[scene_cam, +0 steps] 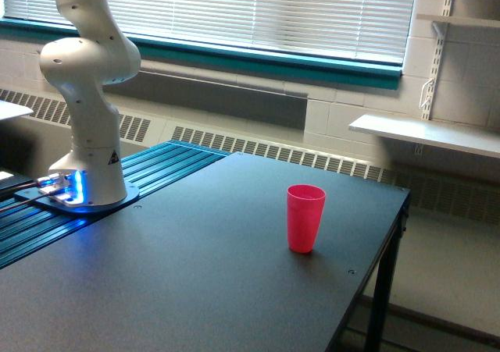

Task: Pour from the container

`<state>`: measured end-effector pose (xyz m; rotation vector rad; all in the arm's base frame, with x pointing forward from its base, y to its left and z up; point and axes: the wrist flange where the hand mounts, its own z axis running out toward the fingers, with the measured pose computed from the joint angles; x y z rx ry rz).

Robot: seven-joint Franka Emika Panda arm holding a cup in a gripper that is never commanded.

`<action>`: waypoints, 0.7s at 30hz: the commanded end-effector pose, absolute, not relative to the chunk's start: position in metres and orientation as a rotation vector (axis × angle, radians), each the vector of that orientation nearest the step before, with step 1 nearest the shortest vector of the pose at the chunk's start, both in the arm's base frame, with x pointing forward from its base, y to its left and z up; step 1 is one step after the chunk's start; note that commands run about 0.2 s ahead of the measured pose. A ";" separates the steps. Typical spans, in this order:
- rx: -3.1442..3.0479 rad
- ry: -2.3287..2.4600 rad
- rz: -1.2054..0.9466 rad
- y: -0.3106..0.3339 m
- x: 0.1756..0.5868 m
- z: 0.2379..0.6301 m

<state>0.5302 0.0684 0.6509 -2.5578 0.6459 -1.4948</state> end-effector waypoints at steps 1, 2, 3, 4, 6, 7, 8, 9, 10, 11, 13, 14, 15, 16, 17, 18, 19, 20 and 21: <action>-2.619 0.714 -1.514 0.057 0.514 0.629; -2.632 0.704 -1.517 0.058 0.512 0.625; -2.650 0.690 -1.522 0.059 0.509 0.620; -2.670 0.678 -1.526 0.060 0.505 0.615; -2.699 0.648 -1.532 0.064 0.499 0.604; -2.707 0.650 -1.521 0.066 0.496 0.599; -2.712 0.664 -1.503 0.066 0.494 0.593; -2.710 0.700 -1.469 0.065 0.491 0.586; -2.712 0.717 -1.453 0.065 0.490 0.582; -2.719 0.734 -1.436 0.064 0.487 0.576; -2.720 0.784 -1.389 0.063 0.483 0.565; -2.723 0.790 -1.384 0.063 0.481 0.562; -2.738 0.786 -1.386 0.063 0.479 0.558; -2.749 0.783 -1.386 0.063 0.478 0.554; -2.750 0.790 -1.377 0.063 0.477 0.549; -2.748 0.799 -1.371 0.063 0.477 0.547; -2.754 0.809 -1.362 0.062 0.476 0.542; -2.763 0.825 -1.348 0.060 0.476 0.537; -2.763 0.853 -1.325 0.059 0.477 0.531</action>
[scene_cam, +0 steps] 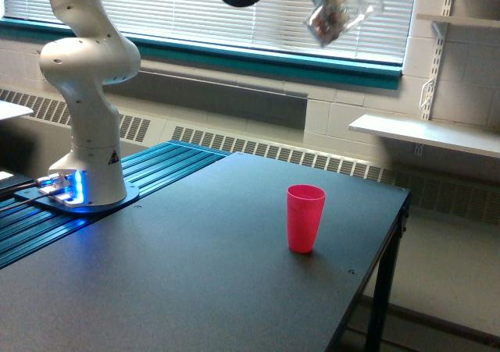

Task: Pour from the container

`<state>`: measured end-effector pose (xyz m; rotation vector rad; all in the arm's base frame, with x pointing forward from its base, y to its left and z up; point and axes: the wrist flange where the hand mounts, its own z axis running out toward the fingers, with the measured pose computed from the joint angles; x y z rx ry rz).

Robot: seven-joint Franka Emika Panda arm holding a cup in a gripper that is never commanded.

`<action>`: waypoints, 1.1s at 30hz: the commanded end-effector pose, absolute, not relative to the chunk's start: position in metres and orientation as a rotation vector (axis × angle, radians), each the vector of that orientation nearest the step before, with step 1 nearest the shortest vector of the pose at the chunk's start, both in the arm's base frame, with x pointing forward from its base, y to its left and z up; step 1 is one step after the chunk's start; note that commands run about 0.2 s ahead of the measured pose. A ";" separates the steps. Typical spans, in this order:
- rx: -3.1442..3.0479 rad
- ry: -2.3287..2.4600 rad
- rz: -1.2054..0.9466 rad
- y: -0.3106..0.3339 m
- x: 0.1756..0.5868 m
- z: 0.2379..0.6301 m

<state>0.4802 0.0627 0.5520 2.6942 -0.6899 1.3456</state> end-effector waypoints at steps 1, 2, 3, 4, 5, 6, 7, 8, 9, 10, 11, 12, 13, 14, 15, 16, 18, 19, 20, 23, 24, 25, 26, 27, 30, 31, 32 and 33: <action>2.696 -0.847 1.281 0.058 0.477 0.528; 2.695 -0.865 1.262 0.056 0.477 0.522; 2.693 -0.887 1.240 0.054 0.478 0.517; 2.692 -0.914 1.218 0.051 0.478 0.511; 2.691 -0.925 1.206 0.050 0.478 0.508; 2.686 -0.944 1.185 0.048 0.478 0.503; 2.683 -0.966 1.167 0.046 0.478 0.499; 2.677 -0.983 1.147 0.045 0.479 0.494; 2.677 -0.996 1.137 0.044 0.479 0.491; 2.677 -1.014 1.127 0.043 0.479 0.488; 2.675 -1.028 1.117 0.043 0.480 0.484; 2.671 -1.035 1.107 0.042 0.481 0.481; 2.669 -1.037 1.104 0.042 0.481 0.479; 2.666 -1.037 1.102 0.042 0.482 0.477; 2.664 -1.045 1.104 0.042 0.482 0.476; 2.662 -1.057 1.105 0.042 0.483 0.475; 2.651 -1.059 1.070 0.041 0.482 0.464; 2.651 -1.069 1.057 0.041 0.482 0.459; 2.649 -1.083 1.038 0.040 0.481 0.453; 2.636 -1.116 0.996 0.039 0.479 0.441; 2.632 -1.119 0.986 0.039 0.478 0.437; 2.632 -1.125 0.982 0.040 0.478 0.435; 2.629 -1.123 0.976 0.041 0.478 0.432; 2.625 -1.117 0.972 0.042 0.477 0.429; 2.620 -1.076 0.981 0.047 0.476 0.422; 2.612 -1.041 0.984 0.048 0.475 0.418; 2.611 -1.017 0.979 0.052 0.474 0.413; 2.616 -1.007 0.984 0.054 0.474 0.411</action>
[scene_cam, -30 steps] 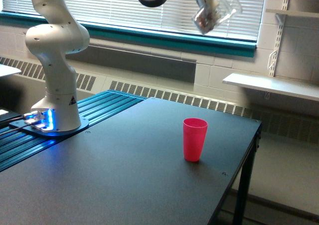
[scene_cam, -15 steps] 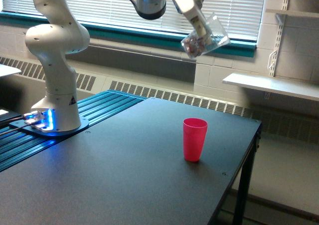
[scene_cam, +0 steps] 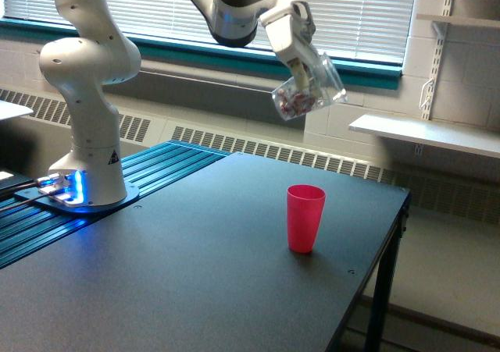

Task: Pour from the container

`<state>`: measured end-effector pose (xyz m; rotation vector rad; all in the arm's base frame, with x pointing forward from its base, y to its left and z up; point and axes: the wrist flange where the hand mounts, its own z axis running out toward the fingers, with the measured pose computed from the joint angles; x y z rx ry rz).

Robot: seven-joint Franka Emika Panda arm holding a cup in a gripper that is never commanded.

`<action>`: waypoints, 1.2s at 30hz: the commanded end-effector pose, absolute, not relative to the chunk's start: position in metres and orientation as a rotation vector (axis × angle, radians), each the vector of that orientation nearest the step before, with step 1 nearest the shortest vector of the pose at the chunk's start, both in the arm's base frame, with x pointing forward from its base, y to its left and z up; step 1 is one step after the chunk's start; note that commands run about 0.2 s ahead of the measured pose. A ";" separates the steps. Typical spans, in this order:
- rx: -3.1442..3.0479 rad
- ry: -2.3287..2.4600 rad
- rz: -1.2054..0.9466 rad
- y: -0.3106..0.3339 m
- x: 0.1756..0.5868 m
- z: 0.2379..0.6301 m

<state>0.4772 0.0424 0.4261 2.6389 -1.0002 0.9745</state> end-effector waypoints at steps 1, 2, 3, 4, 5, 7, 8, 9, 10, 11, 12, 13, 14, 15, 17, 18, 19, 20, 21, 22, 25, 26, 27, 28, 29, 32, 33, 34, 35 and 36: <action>2.620 -0.992 0.993 0.056 0.473 0.409; 2.618 -0.980 0.991 0.057 0.473 0.406; 2.612 -0.964 0.988 0.059 0.472 0.402; 2.610 -0.951 0.991 0.060 0.472 0.400; 2.605 -0.942 0.991 0.060 0.472 0.398; 2.587 -0.912 0.987 0.061 0.471 0.392; 2.582 -0.906 0.984 0.062 0.471 0.389; 2.579 -0.898 0.980 0.063 0.470 0.386; 2.575 -0.893 0.977 0.063 0.469 0.382; 2.574 -0.896 0.967 0.064 0.468 0.378; 2.577 -0.907 0.958 0.065 0.468 0.374; 2.580 -0.919 0.948 0.065 0.466 0.370; 2.581 -0.933 0.938 0.065 0.465 0.367; 2.585 -0.954 0.926 0.066 0.464 0.363; 2.581 -0.970 0.914 0.066 0.463 0.358; 2.582 -0.987 0.907 0.066 0.462 0.355; 2.583 -1.003 0.901 0.067 0.461 0.353; 2.582 -1.010 0.897 0.067 0.461 0.351; 2.580 -1.021 0.895 0.068 0.461 0.350; 2.578 -1.031 0.897 0.068 0.461 0.350; 2.572 -1.084 0.867 0.070 0.459 0.342; 2.566 -1.098 0.859 0.071 0.459 0.340; 2.562 -1.114 0.851 0.071 0.459 0.338; 2.557 -1.125 0.844 0.072 0.458 0.336; 2.550 -1.141 0.834 0.073 0.458 0.334; 2.532 -1.195 0.810 0.075 0.458 0.329; 2.523 -1.220 0.799 0.075 0.458 0.328; 2.513 -1.251 0.785 0.075 0.459 0.326; 2.503 -1.287 0.771 0.076 0.460 0.325; 2.499 -1.309 0.763 0.076 0.461 0.324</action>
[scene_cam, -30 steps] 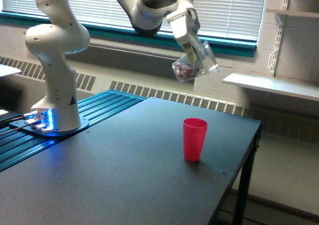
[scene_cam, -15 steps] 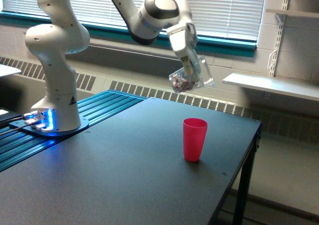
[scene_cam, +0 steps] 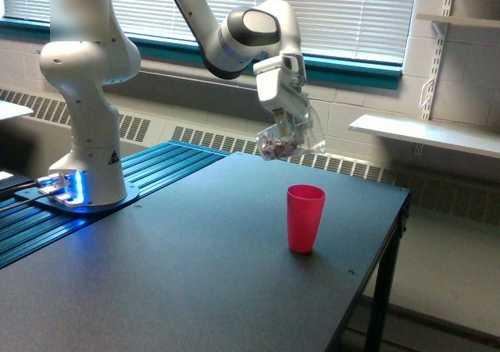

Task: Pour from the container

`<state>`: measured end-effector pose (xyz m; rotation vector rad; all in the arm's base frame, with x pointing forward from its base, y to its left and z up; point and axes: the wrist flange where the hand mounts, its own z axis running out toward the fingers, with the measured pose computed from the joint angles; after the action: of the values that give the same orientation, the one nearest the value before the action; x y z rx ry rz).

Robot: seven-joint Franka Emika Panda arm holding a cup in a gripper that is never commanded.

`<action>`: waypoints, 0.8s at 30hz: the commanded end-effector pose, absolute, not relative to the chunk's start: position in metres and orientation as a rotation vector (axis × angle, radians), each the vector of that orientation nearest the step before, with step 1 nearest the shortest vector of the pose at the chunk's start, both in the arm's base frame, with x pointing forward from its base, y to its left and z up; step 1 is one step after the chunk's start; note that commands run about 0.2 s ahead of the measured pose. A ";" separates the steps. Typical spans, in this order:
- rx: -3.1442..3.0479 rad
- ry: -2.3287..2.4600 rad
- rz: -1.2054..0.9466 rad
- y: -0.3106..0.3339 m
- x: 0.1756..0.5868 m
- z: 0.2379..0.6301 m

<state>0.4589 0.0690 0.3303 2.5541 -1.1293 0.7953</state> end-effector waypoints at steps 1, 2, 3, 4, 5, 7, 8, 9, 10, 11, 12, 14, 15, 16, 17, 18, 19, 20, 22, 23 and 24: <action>2.492 -1.334 0.754 0.078 0.462 0.323; 2.483 -1.357 0.743 0.079 0.462 0.322; 2.472 -1.383 0.732 0.080 0.463 0.321; 2.467 -1.399 0.727 0.080 0.464 0.321; 2.462 -1.412 0.717 0.081 0.465 0.320; 2.458 -1.394 0.693 0.082 0.466 0.317; 2.453 -1.397 0.681 0.082 0.466 0.316; 2.441 -1.409 0.659 0.081 0.466 0.315; 2.429 -1.425 0.633 0.081 0.466 0.313; 2.428 -1.425 0.610 0.082 0.466 0.312; 2.431 -1.422 0.598 0.082 0.467 0.311; 2.438 -1.429 0.566 0.085 0.468 0.309; 2.436 -1.437 0.553 0.085 0.469 0.309; 2.436 -1.428 0.548 0.086 0.470 0.308; 2.436 -1.418 0.541 0.087 0.470 0.308; 2.434 -1.422 0.531 0.087 0.471 0.308; 2.430 -1.430 0.519 0.088 0.472 0.308; 2.431 -1.433 0.511 0.089 0.473 0.308; 2.433 -1.431 0.489 0.090 0.474 0.308; 2.428 -1.436 0.473 0.091 0.474 0.307; 2.424 -1.437 0.465 0.091 0.474 0.307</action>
<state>0.4714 0.0837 0.3044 2.4111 -1.4784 0.4998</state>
